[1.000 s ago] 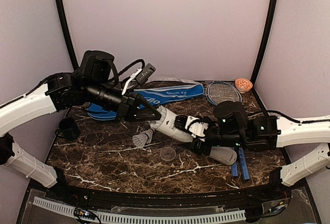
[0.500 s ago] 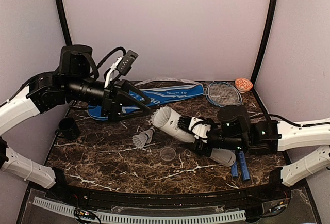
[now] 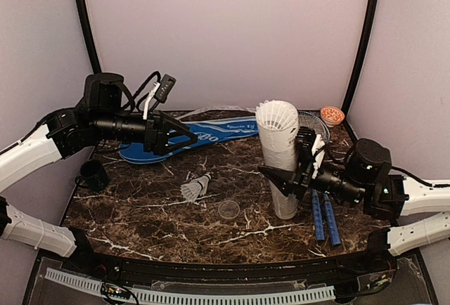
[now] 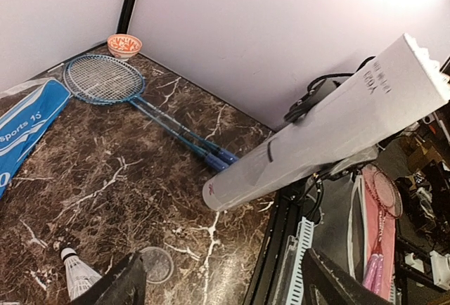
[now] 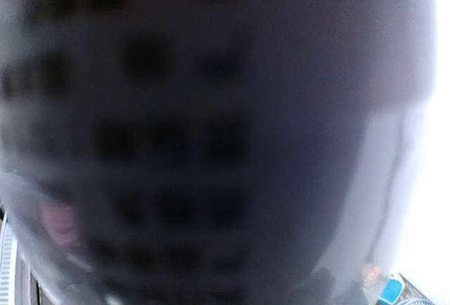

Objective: Pack up the badminton gear

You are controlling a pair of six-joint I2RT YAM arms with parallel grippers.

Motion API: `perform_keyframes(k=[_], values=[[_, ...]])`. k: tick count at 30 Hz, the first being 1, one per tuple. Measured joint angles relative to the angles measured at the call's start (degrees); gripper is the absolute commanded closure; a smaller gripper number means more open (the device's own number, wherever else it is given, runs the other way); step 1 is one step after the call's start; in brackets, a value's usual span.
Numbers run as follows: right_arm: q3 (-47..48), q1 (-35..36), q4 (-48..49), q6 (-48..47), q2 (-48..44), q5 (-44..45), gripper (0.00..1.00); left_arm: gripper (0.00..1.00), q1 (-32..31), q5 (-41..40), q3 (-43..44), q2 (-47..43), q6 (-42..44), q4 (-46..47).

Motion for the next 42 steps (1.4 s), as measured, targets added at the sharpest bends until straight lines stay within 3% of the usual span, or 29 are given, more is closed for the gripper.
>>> perform_keyframes(k=[4,10,13,17,25,29,42], values=[[-4.02,-0.17,9.18,0.31,-0.28,0.26,0.36,0.20,0.02,-1.18,0.00,0.33,0.74,-0.72],[-10.08,-0.44,21.35,1.51,3.93,1.66,0.38,0.21,0.00,-2.56,-0.02,0.31,1.01,-0.70],[-11.15,-0.63,22.69,2.05,6.08,1.88,0.38,0.21,0.00,-2.78,-0.02,0.31,1.16,-0.85],[-8.00,-0.70,16.63,1.03,7.45,1.86,0.39,0.14,-0.42,-4.15,2.40,0.61,3.61,-5.27],[-2.21,-0.70,4.50,-2.08,8.07,1.60,0.40,0.12,-9.14,-12.90,23.63,6.84,12.26,-19.34],[-1.16,-0.70,0.92,-3.41,9.22,0.68,0.40,0.12,-11.19,-14.62,30.12,10.32,14.95,-23.96],[2.23,-0.57,-4.90,-6.71,11.78,-3.04,0.41,0.12,-19.06,-23.93,37.46,24.76,19.45,-32.13]])
